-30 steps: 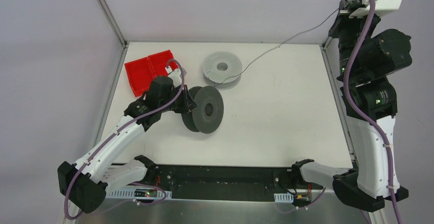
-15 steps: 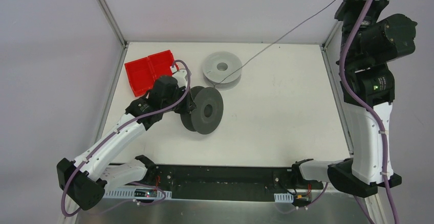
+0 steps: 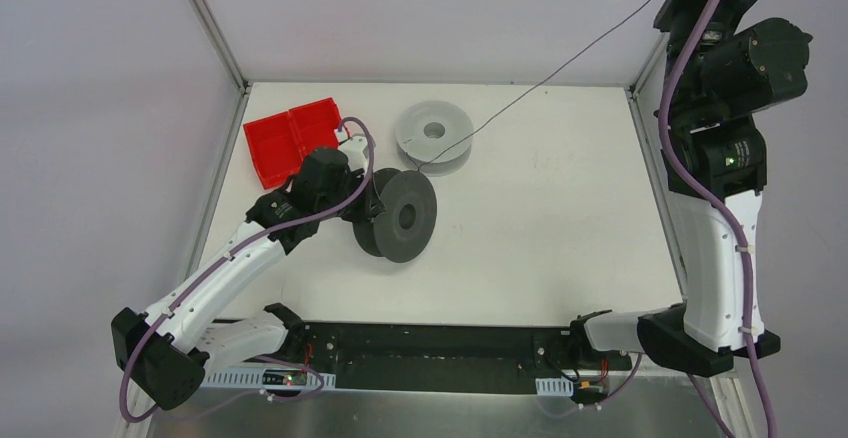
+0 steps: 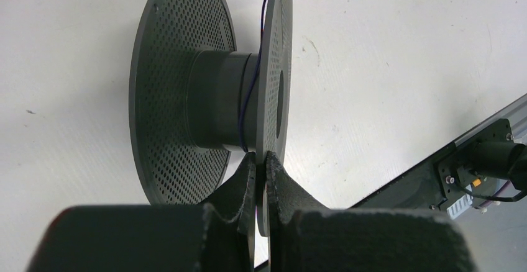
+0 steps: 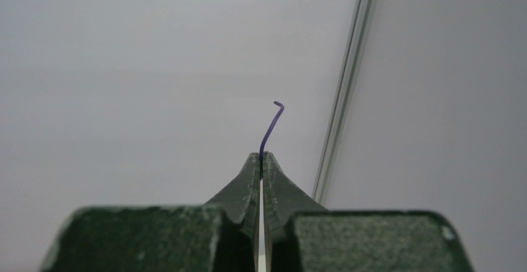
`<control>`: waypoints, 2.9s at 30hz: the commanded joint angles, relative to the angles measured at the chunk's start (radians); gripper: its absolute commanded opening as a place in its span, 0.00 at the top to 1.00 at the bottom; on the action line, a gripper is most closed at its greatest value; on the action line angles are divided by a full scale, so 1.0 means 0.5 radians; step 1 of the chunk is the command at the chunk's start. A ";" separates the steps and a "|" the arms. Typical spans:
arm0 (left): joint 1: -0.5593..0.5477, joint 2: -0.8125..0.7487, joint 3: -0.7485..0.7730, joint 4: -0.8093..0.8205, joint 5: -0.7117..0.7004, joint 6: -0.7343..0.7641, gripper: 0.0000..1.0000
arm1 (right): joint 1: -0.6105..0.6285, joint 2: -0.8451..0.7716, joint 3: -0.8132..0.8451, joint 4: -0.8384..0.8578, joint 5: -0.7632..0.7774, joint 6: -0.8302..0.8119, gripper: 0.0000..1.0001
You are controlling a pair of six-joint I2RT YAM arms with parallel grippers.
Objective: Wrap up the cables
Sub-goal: Wrap the cable around the cable reel.
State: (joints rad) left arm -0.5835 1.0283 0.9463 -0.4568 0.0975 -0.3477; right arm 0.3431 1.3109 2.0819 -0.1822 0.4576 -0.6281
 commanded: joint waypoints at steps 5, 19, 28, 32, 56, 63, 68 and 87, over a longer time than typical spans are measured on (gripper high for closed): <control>-0.005 0.049 0.010 -0.206 -0.140 0.122 1.00 | -0.022 -0.010 0.178 0.187 0.010 -0.027 1.00; -0.005 0.063 0.056 -0.280 -0.280 0.102 1.00 | -0.040 0.054 0.366 0.473 0.166 -0.134 1.00; -0.005 0.054 0.080 -0.239 -0.062 0.144 1.00 | -0.040 -0.347 -0.330 0.425 -0.094 0.180 1.00; -0.008 0.052 0.072 -0.215 -0.026 0.185 1.00 | -0.040 -0.553 -0.807 0.375 -0.316 0.458 1.00; -0.209 0.398 0.515 -0.370 -0.403 0.073 1.00 | -0.041 -1.256 -2.107 -0.398 -0.225 1.107 1.00; -0.211 0.418 0.585 -0.379 -0.290 0.057 0.80 | -0.040 -1.259 -2.123 -0.393 -0.284 1.121 1.00; -0.211 0.258 0.620 -0.446 -0.568 0.150 0.62 | -0.040 -1.273 -2.134 -0.391 -0.282 1.109 1.00; 0.272 0.256 0.330 -0.205 0.029 0.484 0.53 | -0.040 -1.273 -2.272 -0.253 -1.330 0.875 1.00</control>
State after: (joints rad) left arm -0.4442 1.1519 1.1423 -0.6445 -0.0387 -0.1867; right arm 0.3267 0.6659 0.9661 -0.3710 -0.0433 -0.1509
